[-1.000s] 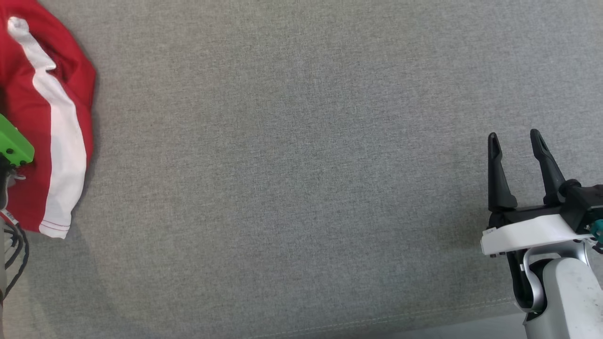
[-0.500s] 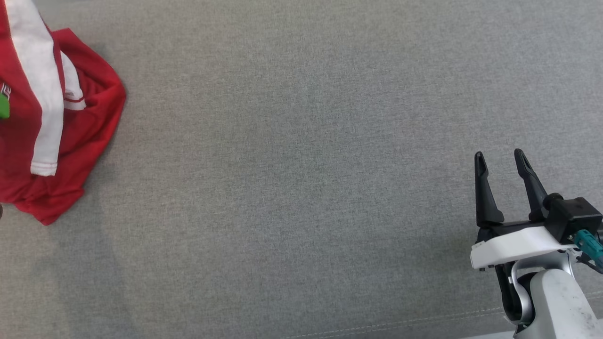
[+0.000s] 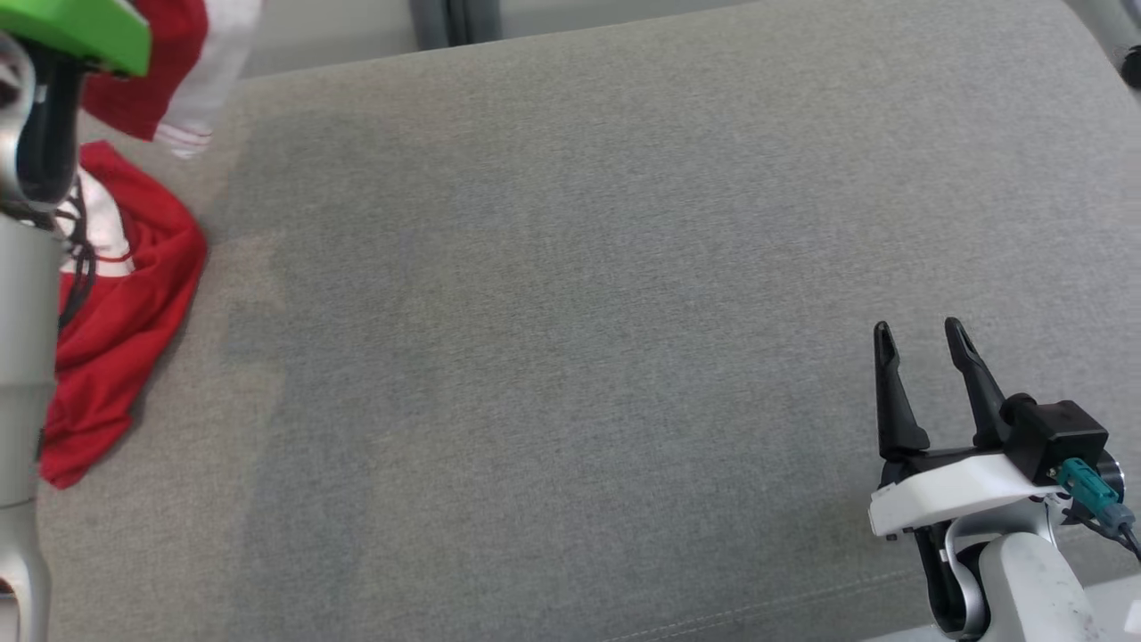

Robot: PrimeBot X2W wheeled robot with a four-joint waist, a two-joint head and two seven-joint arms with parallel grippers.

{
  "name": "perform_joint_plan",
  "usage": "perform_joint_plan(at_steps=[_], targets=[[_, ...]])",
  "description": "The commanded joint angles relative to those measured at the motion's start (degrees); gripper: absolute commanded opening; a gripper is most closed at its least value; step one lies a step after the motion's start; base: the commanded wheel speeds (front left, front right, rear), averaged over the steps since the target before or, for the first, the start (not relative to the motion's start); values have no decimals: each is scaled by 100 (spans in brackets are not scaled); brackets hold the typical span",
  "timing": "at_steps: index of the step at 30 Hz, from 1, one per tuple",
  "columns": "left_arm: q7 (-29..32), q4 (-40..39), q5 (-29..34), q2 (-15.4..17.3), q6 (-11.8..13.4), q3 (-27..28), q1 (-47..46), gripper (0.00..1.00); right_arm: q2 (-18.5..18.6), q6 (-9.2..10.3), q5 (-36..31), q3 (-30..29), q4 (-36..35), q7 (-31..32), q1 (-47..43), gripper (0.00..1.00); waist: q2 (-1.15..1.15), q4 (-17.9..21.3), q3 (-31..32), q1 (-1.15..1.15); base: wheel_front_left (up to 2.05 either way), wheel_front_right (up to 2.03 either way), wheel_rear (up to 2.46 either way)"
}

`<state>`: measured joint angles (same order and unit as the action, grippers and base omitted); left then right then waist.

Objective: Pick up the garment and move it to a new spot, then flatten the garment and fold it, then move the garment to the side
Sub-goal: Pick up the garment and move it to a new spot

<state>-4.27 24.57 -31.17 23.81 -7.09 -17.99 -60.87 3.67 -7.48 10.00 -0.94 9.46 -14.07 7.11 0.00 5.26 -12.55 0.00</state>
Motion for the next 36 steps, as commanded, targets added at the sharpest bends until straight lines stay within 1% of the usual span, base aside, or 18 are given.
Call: perform_joint_plan(at_steps=[1, 6, 11, 15, 18, 24, 25, 26, 27, 31, 34, 36], targets=[[72, -166, 16, -95, 36, -56, -62, 0, -20, -2, 33, 21, 33, -43, -46, 100, 0, 336, 106, 0, 0, 0, 0], [300, -674, 10, -449, 135, -365, 90, 0, -47, -2, 96, 159, 122, -80, 29, 100, 0, 756, 55, 0, 0, 0, 0], [311, -724, -4, -758, 207, -639, 449, 0, -63, -2, 182, 289, 215, -111, 104, 100, 0, 1086, -35, 0, 0, 0, 0], [206, -550, -37, -975, 260, -856, 934, 0, -74, -2, 221, 333, 268, -120, 141, 100, 0, 1256, -106, 0, 0, 0, 0], [36, -279, -160, -1165, 302, -943, 1413, 0, -79, -3, 252, 337, 237, -117, 167, 100, 0, 1328, -157, 0, 0, 0, 0], [-221, 487, -282, -1499, 230, -1245, 2153, 0, -79, -2, 332, 400, 201, -119, 167, 100, 0, 1341, -213, 0, 0, 0, 0], [-239, 632, -268, -1551, 206, -1317, 2229, 3, -80, -2, 341, 419, 201, -117, 176, 100, 0, 1329, -212, 0, 0, 0, 0], [-273, 726, -233, -1582, 196, -1370, 2257, 44, -79, -3, 341, 432, 200, -116, 176, 100, 0, 1314, -204, 0, 0, 0, 0], [-331, 817, -169, -1615, 168, -1444, 2264, 100, -79, -2, 334, 438, 198, -116, 167, 100, 0, 1285, -187, 0, 0, 0, 0], [-627, 983, -162, -1707, 104, -1553, 2118, 100, -79, -2, 284, 417, 202, -116, 81, 100, 0, 1111, -51, 0, 0, 0, 0], [-848, 971, -49, -1679, 93, -1562, 2020, 100, -77, -2, 240, 385, 186, -116, 20, 100, 0, 921, 98, 0, 0, 0, 0], [-965, 906, 8, -1640, 133, -1488, 2013, 100, -77, -2, 206, 365, 168, -116, -23, 100, 0, 761, 208, 0, 0, 0, 0]])
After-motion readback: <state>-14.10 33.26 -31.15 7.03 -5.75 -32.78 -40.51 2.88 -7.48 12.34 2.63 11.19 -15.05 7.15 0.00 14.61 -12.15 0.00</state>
